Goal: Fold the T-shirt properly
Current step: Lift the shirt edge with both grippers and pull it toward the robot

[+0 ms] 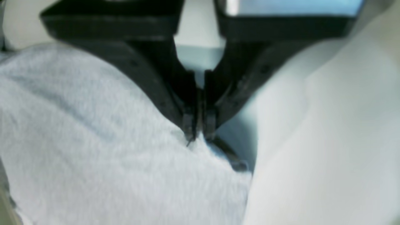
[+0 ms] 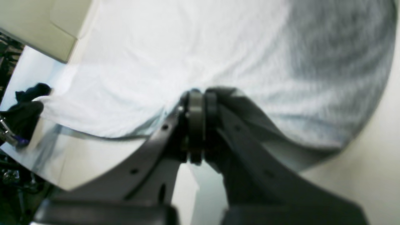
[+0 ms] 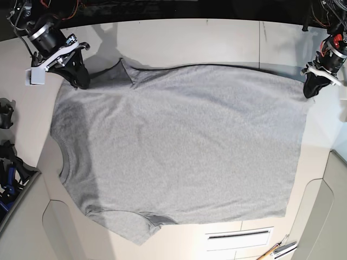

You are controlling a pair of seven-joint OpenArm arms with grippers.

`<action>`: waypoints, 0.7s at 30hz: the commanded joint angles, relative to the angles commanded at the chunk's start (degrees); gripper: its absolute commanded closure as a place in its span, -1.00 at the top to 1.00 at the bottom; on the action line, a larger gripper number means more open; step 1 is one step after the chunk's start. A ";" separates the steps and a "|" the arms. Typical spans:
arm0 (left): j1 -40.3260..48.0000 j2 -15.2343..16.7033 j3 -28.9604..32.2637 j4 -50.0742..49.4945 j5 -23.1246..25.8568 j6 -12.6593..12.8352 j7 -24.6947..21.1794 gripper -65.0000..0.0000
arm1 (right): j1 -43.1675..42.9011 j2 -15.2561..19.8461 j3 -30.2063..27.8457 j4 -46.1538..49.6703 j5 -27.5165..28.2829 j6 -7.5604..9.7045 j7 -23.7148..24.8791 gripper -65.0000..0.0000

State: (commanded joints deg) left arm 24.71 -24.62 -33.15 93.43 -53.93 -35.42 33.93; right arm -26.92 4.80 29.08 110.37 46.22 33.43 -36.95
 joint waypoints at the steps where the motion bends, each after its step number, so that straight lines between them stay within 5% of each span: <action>1: -0.13 -0.04 0.00 0.00 0.09 0.02 -0.07 -1.00 | 0.50 0.50 0.00 0.00 -0.33 0.00 0.02 -1.00; 15: -8.00 0.02 0.17 -0.96 4.55 0.33 -2.05 -1.00 | 14.23 7.56 -0.55 -0.44 -6.03 -0.20 0.87 -1.00; 21: -11.74 0.02 0.31 -2.75 8.37 2.64 -3.72 -1.00 | 19.89 9.55 -3.98 -6.86 -6.80 -0.20 1.16 -1.00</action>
State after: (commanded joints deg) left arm 12.97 -24.60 -32.84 90.67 -45.56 -32.77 30.22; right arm -7.03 14.35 25.10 103.50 39.42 33.23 -35.79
